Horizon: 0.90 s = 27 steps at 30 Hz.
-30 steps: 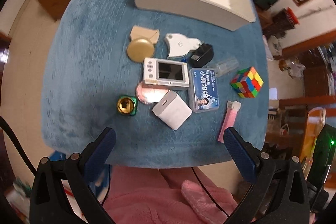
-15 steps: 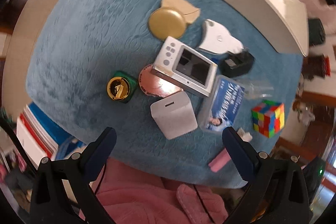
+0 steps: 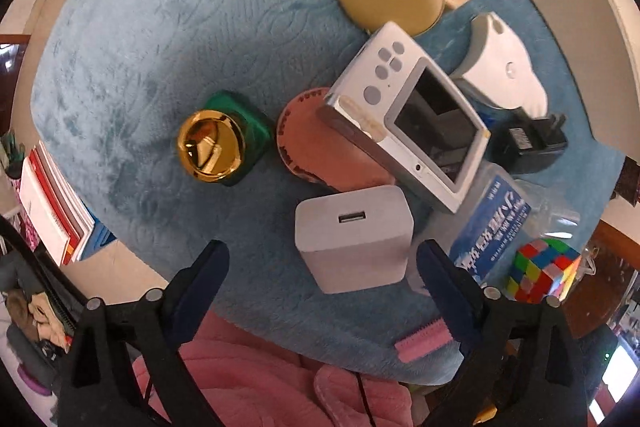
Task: Organize rigid objects
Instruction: 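Grasp the white USB charger with left tool while right tool grasps pink stick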
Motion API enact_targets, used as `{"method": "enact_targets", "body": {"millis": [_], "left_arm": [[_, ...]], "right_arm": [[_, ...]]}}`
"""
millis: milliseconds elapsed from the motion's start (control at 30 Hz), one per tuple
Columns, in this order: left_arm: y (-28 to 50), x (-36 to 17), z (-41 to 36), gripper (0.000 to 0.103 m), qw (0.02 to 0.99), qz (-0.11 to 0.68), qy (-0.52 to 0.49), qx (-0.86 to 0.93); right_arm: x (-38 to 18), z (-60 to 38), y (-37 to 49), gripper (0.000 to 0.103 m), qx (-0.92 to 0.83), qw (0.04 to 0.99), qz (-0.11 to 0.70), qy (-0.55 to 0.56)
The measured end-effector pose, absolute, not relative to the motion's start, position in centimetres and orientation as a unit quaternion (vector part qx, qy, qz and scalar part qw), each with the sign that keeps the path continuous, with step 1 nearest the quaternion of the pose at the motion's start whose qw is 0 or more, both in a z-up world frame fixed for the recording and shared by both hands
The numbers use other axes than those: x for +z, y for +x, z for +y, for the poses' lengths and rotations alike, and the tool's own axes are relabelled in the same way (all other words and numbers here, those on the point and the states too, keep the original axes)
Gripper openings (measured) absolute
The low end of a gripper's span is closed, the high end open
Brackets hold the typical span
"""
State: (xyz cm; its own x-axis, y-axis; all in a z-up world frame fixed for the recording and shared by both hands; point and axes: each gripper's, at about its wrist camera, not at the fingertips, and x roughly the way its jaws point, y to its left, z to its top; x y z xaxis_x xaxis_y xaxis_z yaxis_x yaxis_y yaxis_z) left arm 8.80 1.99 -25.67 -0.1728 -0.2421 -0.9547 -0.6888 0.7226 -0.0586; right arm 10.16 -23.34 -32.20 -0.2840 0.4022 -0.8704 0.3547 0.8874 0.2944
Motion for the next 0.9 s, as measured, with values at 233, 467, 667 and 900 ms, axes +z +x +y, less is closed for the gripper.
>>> {"method": "enact_targets", "body": {"millis": [233,467,667,900], "left_arm": [[9.4,-27.4,2.6,0.083,0.553,0.744,-0.32,0.195],[10.1,-28.7,2.8,0.074,0.537,0.75,-0.332,0.198],[11.0,-29.4,3.0,0.061,0.537,0.748,-0.342,0.187],[10.0,-29.5,3.1,0.059,0.528,0.746,-0.36,0.187]], "right_arm": [[-33.3,-22.6,10.9,0.042,0.017,0.542,0.808,0.231],[-34.2,-22.2,11.6,0.028,0.021,0.541,0.806,0.239],[-34.5,-22.2,11.6,0.025,0.022,0.544,0.802,0.245],[-33.0,-23.1,10.5,0.025,0.027,0.554,0.794,0.249]]}}
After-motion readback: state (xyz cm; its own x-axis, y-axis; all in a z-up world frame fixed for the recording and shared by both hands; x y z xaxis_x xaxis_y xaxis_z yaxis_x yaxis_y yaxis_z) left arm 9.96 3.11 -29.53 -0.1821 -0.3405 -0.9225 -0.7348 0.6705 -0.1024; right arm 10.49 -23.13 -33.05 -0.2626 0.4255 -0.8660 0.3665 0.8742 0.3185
